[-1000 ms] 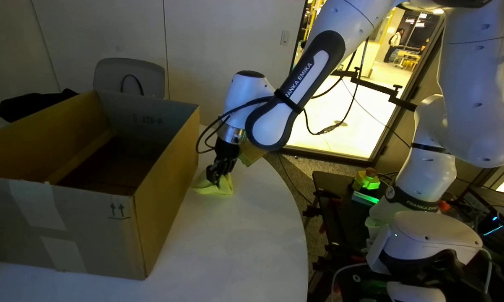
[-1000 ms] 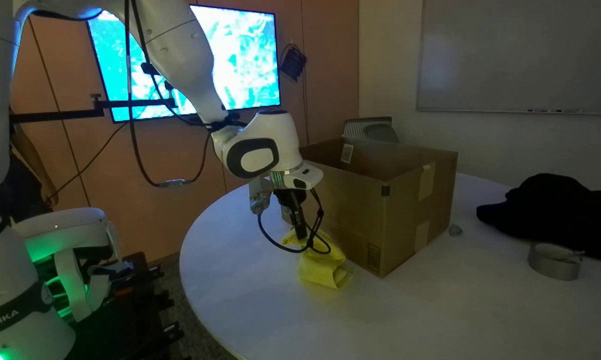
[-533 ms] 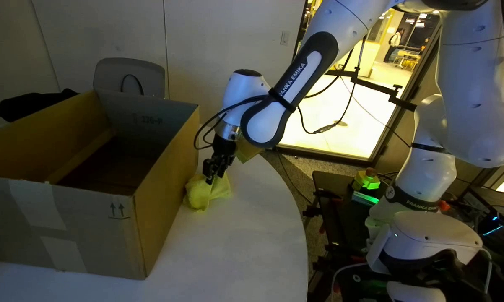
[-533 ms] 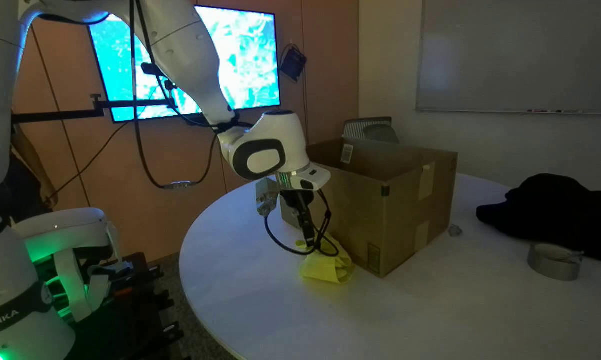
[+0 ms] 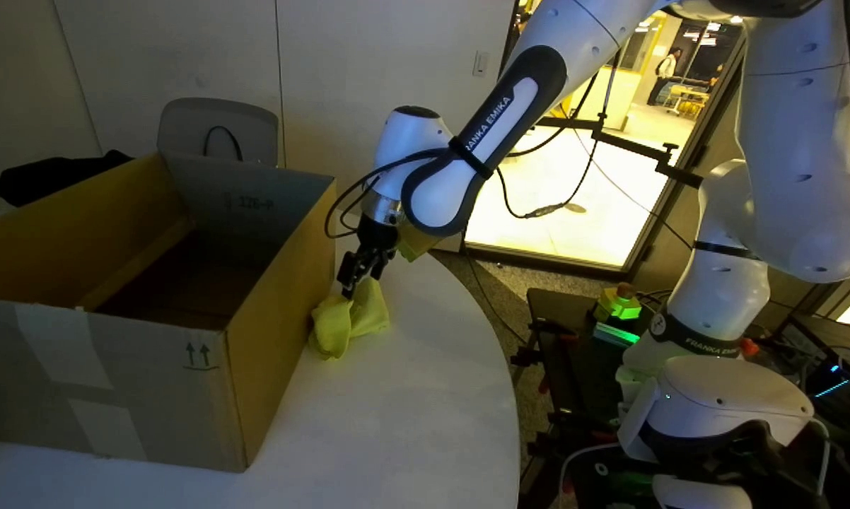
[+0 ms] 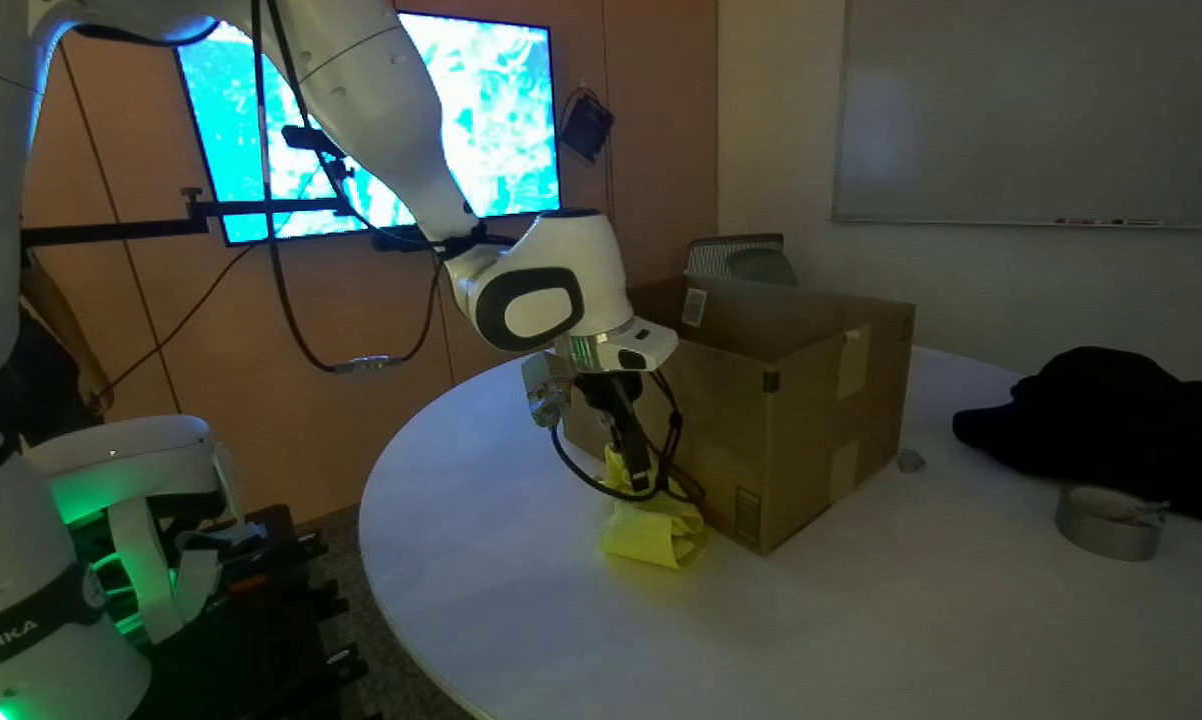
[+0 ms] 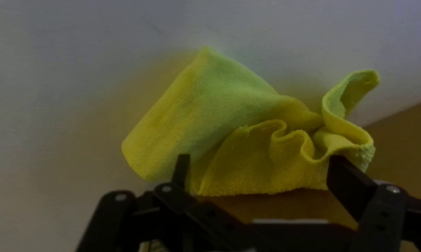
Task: Put the marker in the cloth and wrap it up
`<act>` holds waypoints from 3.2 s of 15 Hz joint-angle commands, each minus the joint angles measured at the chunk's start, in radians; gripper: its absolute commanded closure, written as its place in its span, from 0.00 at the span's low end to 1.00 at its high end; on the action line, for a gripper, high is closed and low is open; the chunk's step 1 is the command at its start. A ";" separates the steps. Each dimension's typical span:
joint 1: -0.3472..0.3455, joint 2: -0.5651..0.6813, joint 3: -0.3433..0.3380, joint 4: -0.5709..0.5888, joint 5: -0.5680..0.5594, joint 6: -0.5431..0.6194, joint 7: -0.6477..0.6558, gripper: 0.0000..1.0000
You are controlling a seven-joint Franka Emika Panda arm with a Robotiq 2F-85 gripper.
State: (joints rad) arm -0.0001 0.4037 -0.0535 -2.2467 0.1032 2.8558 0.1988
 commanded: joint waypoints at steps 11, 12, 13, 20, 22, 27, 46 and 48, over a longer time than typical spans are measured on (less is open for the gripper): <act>-0.079 0.075 0.070 0.194 -0.122 -0.354 -0.452 0.00; -0.081 0.091 0.073 0.208 -0.120 -0.353 -0.467 0.00; -0.084 0.105 0.076 0.220 -0.117 -0.351 -0.479 0.00; -0.062 0.215 0.057 0.280 -0.125 -0.311 -0.423 0.00; -0.059 0.242 0.054 0.282 -0.120 -0.287 -0.394 0.00; -0.051 0.291 0.046 0.265 -0.103 -0.200 -0.300 0.00; -0.027 0.260 0.003 0.213 -0.093 -0.181 -0.125 1.00; -0.040 0.237 0.009 0.200 -0.091 -0.199 -0.144 1.00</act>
State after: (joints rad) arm -0.0370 0.6946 -0.0407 -2.0038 0.0098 2.6895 0.0677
